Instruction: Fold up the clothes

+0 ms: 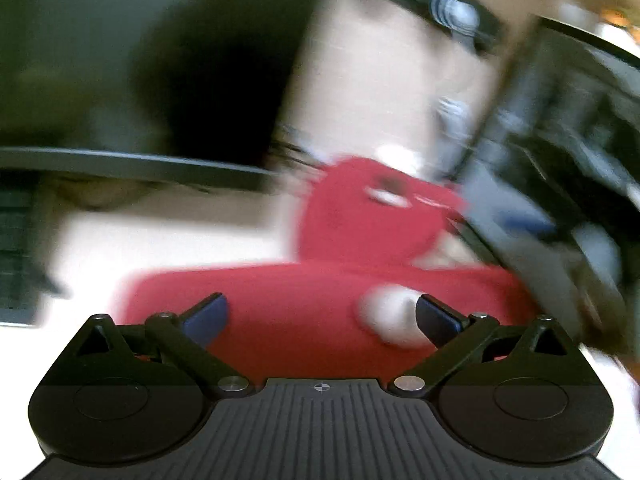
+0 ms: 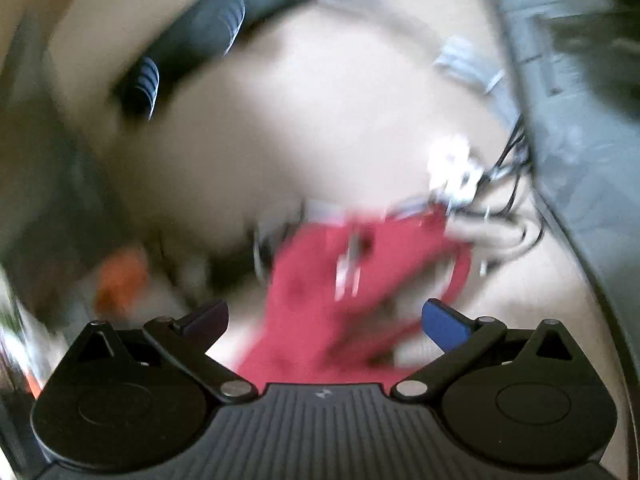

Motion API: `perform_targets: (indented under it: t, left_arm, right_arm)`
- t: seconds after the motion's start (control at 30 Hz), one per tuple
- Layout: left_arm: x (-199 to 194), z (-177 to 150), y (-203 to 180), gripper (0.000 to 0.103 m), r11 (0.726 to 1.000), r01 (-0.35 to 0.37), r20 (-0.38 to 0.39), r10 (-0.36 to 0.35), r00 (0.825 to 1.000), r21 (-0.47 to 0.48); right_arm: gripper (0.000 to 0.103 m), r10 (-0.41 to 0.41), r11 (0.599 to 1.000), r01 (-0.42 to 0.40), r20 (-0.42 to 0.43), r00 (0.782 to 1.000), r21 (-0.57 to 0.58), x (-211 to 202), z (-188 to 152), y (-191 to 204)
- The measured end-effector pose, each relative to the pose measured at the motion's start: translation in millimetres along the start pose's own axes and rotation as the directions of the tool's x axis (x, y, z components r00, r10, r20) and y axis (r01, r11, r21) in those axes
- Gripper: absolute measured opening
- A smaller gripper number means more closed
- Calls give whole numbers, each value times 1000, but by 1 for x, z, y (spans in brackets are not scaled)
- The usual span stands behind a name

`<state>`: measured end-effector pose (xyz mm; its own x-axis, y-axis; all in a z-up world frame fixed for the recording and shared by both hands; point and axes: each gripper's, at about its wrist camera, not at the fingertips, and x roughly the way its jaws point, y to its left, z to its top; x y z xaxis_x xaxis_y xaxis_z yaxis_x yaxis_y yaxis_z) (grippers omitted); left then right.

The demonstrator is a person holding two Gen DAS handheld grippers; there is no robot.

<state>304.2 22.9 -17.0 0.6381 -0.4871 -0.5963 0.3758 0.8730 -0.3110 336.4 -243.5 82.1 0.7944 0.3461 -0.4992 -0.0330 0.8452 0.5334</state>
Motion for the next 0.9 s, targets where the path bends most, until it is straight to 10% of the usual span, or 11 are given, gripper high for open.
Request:
perform_targets:
  t: [0.17, 0.27, 0.4, 0.5, 0.67, 0.9]
  left_arm:
    - [25, -23, -27, 103, 991, -38, -9, 39, 999, 130]
    - [31, -25, -37, 103, 984, -32, -11, 34, 999, 177]
    - [28, -24, -28, 103, 991, 11, 2, -11, 1000, 132]
    - [25, -23, -21, 103, 995, 45, 13, -46, 999, 94]
    - [-7, -23, 6, 103, 990, 134, 26, -133, 991, -31]
    - [-95, -30, 64, 103, 928, 237, 104, -216, 971, -289]
  right_arm:
    - [58, -23, 939, 60, -113, 993, 338, 53, 19, -50]
    - [51, -17, 949, 51, -109, 994, 313, 82, 20, -50]
    - [10, 25, 979, -16, -43, 999, 203, 97, 41, -24]
    - [9, 170, 985, -170, 29, 985, -20, 55, 53, 37]
    - [9, 354, 841, -377, -132, 926, -387, -39, -9, 119]
    - [13, 13, 708, -252, -344, 939, -660, -59, -154, 98]
